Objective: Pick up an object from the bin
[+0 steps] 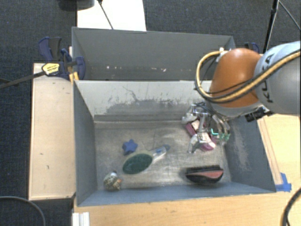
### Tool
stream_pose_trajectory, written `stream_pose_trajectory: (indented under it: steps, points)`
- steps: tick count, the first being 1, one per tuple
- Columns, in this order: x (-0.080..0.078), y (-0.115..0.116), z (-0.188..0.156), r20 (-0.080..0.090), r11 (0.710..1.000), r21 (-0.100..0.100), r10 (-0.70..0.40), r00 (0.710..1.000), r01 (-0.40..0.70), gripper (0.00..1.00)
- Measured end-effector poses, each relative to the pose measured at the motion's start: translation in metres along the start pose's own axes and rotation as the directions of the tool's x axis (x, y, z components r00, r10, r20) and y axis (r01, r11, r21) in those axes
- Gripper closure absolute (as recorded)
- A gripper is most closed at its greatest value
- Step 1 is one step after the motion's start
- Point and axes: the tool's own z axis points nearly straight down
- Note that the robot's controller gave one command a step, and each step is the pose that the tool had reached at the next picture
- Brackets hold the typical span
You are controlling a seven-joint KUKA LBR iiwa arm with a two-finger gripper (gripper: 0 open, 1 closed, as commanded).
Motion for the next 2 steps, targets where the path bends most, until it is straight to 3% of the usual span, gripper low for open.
stream_pose_trajectory:
  steps: [1,2]
  points:
    - [-0.002,0.0,-0.004,0.008,1.0,0.0,0.0,1.0,0.0,1.0]
    - [0.018,-0.012,-0.128,0.013,0.904,0.007,-0.427,0.904,0.427,1.0]
